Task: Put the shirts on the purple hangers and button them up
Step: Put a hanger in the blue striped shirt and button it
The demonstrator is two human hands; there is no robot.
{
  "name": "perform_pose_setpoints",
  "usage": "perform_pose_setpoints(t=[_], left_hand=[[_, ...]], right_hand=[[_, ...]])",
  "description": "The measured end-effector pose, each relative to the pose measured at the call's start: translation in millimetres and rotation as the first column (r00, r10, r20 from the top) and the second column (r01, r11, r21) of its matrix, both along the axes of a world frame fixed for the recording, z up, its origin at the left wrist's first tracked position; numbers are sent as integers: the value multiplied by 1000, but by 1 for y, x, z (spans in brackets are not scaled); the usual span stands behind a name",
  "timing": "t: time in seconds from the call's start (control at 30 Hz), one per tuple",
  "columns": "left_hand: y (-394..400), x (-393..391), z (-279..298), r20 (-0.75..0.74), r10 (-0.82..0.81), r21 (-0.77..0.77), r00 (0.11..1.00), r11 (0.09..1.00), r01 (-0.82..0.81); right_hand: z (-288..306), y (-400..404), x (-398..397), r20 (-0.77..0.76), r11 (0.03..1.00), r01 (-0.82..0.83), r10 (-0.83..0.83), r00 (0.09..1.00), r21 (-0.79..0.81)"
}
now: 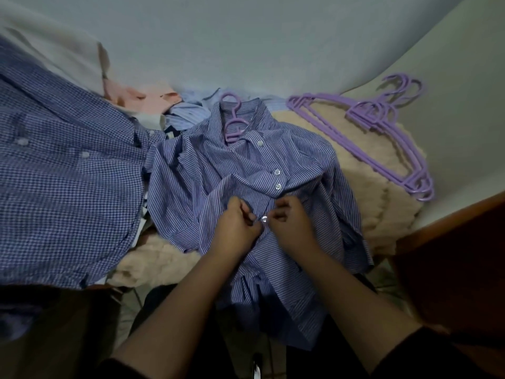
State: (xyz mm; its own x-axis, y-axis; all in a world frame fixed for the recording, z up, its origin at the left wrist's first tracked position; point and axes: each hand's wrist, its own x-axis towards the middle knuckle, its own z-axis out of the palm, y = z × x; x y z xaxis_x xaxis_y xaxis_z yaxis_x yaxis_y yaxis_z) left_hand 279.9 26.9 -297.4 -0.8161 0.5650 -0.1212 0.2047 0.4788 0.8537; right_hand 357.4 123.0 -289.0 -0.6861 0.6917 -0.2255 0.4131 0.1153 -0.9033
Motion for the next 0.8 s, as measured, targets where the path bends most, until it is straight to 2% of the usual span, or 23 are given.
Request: perform_pose_setpoints(t=[0.07, 0.17, 0.3, 0.37, 0.43, 0.5, 0.6, 0.8], left_hand=[[-1, -2, -2, 27, 61, 12, 998, 998, -61], [-6, -6, -6, 216, 110, 115, 970, 984, -137], [-12, -13, -7, 404, 79, 205, 911, 963, -175], [-14, -15, -9, 473, 41, 246, 880, 953, -176], [-14, -16, -14, 531, 13, 276, 847, 943, -187], [-15, -15, -17, 550, 6, 284, 835, 939, -194], [-14, -15, -17, 554, -4, 286, 833, 940, -185], [-15, -13, -19, 569, 13, 287, 822, 934, -214]], right_hand=[[-2, -1, -2, 15, 1000, 25, -26, 1000, 18], [-4, -3, -6, 48, 999, 21, -23, 999, 47], [-2, -4, -12, 87, 998, 41, -46, 995, 51], [1, -4, -14, 85, 998, 70, -70, 994, 2], [4, -2, -15, 54, 986, 117, -111, 992, -116], [5, -1, -15, 28, 966, 136, -133, 991, -220], [5, 0, -13, -10, 948, 132, -141, 990, -288], [-3, -4, -12, -25, 952, 159, -171, 985, -263]])
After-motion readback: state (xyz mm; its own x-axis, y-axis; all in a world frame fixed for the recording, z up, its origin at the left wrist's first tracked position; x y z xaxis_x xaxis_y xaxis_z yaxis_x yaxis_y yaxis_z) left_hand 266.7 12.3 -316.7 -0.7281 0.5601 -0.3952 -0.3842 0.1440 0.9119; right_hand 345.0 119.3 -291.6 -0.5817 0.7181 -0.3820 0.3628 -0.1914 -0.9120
